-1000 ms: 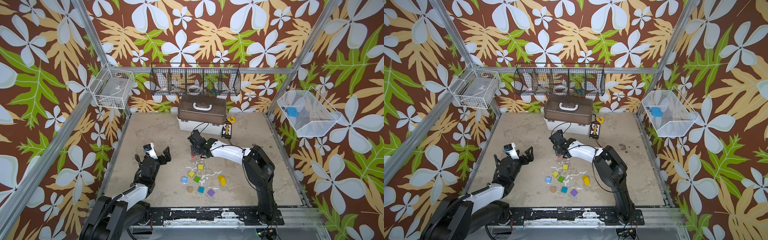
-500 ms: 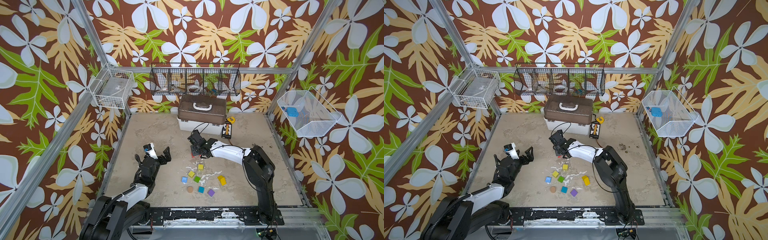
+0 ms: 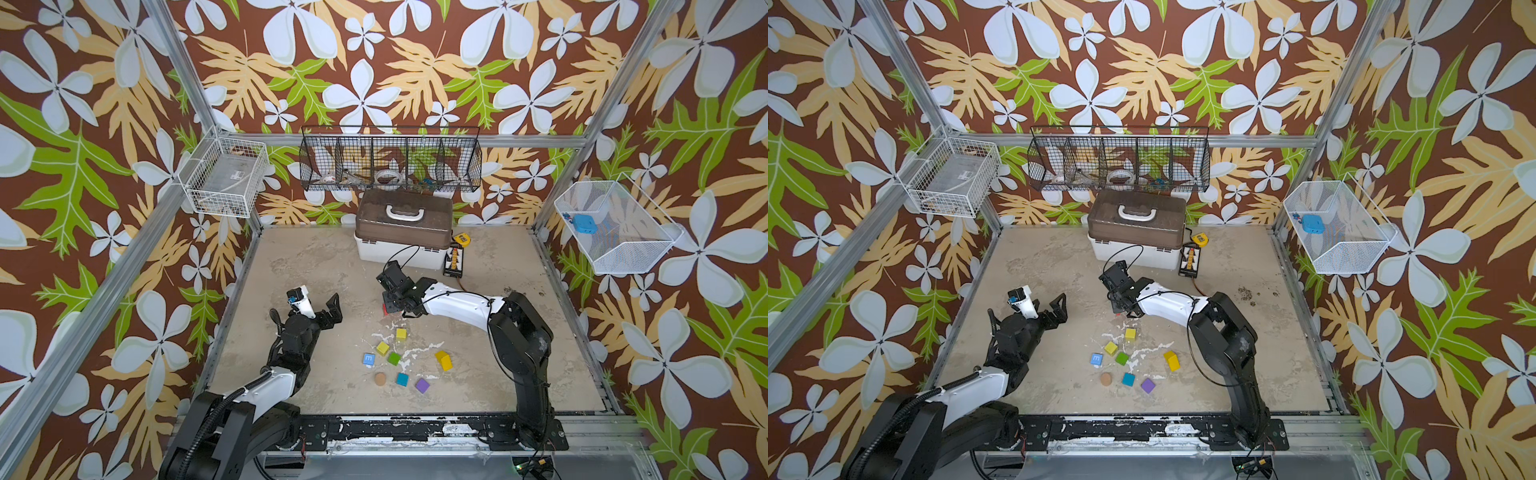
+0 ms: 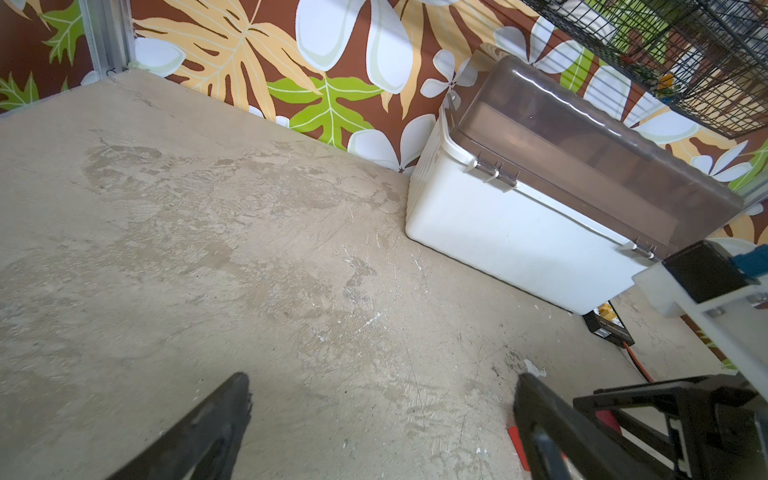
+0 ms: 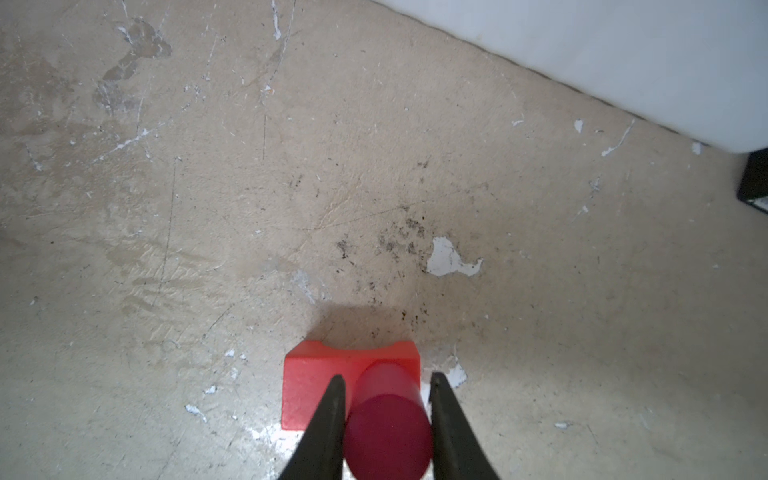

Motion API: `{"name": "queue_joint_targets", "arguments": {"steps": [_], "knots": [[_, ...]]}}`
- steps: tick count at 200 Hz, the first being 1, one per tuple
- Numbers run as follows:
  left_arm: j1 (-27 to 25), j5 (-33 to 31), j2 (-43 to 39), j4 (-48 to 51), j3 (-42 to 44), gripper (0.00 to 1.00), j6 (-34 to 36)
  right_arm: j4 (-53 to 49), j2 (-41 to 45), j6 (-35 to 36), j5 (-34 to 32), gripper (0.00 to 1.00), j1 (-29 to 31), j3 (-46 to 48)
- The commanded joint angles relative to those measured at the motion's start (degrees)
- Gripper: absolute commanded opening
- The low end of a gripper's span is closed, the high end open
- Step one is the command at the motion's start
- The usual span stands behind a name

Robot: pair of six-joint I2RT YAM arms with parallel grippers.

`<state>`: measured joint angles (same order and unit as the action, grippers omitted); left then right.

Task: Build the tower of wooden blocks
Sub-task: 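Open the right gripper and release the pink cylinder on the arch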

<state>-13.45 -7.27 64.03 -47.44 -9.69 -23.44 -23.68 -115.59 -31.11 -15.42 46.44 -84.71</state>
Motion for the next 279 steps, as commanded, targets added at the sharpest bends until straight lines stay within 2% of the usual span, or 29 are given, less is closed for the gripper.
{"name": "queue_joint_targets", "arguments": {"steps": [1,158,201,245,279], "knots": [[-0.05,-0.05,0.05,-1.17,-0.35,1.00,0.41,-0.75,0.54,-0.32,-0.65,0.28,0.00,0.03],[-0.16,-0.09,0.12,-1.16,-0.35,1.00,0.41,-1.54,-1.39,0.06,-0.75,0.27,-0.03,-2.35],[-0.15,-0.15,0.04,-1.21,-0.37,1.00,0.41,-1.46,-0.88,-0.09,-0.57,0.35,-0.04,-1.79],[-0.14,-0.19,0.07,-1.18,-0.39,1.00,0.41,-1.36,0.25,-0.09,-0.48,0.39,-0.04,-1.23],[-0.12,0.63,0.18,-1.23,-0.33,1.00,0.74,-1.54,1.73,0.09,-0.92,0.50,0.05,-1.06]]}}
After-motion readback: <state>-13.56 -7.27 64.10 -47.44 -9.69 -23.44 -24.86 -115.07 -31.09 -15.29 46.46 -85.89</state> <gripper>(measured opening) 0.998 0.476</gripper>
